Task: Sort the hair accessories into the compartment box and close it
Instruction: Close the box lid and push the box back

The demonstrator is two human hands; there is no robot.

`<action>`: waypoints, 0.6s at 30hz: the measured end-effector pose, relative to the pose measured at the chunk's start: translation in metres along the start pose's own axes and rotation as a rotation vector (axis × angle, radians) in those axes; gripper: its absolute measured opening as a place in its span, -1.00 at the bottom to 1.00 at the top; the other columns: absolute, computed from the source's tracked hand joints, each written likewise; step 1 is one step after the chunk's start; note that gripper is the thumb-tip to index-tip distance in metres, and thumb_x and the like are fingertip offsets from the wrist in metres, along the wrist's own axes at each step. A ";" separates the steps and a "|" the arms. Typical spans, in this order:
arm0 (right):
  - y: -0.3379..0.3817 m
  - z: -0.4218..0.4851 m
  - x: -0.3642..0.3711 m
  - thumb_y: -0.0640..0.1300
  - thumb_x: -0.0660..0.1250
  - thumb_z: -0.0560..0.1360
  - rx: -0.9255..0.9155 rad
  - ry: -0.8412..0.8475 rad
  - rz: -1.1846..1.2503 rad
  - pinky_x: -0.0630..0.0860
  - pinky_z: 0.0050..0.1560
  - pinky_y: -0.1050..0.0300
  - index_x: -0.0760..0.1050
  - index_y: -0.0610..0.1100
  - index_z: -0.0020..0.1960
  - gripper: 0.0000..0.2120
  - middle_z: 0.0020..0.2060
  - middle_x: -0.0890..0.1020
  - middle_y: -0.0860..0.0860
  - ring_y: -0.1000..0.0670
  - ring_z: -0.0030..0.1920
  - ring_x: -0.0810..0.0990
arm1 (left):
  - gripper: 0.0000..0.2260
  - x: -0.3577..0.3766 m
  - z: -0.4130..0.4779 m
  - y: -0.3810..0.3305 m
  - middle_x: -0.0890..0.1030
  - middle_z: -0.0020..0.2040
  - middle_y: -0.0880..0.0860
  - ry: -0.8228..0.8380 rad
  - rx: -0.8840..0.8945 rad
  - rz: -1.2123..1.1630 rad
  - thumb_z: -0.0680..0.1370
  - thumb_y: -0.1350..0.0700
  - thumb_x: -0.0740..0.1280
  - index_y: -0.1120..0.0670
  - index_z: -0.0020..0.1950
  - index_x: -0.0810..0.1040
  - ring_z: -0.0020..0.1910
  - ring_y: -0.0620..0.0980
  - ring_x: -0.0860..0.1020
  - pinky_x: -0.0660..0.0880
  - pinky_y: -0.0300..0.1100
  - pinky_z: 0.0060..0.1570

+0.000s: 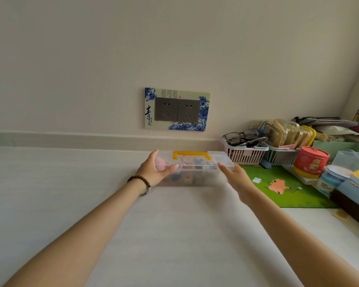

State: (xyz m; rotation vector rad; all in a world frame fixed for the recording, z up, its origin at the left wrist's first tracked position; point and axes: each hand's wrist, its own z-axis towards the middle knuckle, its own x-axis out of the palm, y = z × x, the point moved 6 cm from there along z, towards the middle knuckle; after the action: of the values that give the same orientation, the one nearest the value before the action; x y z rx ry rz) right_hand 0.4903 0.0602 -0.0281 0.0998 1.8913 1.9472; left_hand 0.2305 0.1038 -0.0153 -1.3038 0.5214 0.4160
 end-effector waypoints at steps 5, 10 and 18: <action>0.021 -0.005 -0.007 0.11 0.17 0.55 -0.429 -0.117 -0.552 0.11 0.45 0.07 0.08 -0.07 0.49 -0.40 0.47 0.22 0.01 0.00 0.48 0.15 | -0.14 0.007 0.017 0.002 0.27 0.44 0.07 -0.020 0.018 0.035 0.33 -0.29 0.35 0.03 0.48 0.07 0.37 0.07 0.29 0.29 -0.04 0.27; 0.010 -0.006 0.018 0.23 -0.12 0.54 -0.788 0.042 -1.168 -0.31 0.48 0.13 -0.10 0.03 0.52 -0.39 0.48 -0.07 0.13 0.08 0.51 -0.14 | -0.17 0.013 0.041 0.000 0.26 0.45 0.09 -0.012 0.029 0.074 0.37 -0.26 0.33 0.06 0.48 0.07 0.37 0.09 0.28 0.30 -0.03 0.26; 0.002 0.065 0.029 0.30 -0.14 0.51 -0.666 0.159 -1.217 -0.24 0.51 0.03 -0.31 -0.04 0.50 -0.28 0.49 -0.27 0.03 0.00 0.49 -0.32 | -0.18 0.029 0.095 0.004 0.21 0.47 0.10 -0.040 -0.021 0.131 0.39 -0.28 0.29 0.04 0.49 0.01 0.39 0.14 0.26 0.30 0.01 0.26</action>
State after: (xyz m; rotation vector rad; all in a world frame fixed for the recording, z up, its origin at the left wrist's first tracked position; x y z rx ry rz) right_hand 0.4850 0.1317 -0.0283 -1.1289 0.8220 1.5126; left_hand 0.2640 0.1977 -0.0184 -1.2830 0.5719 0.5560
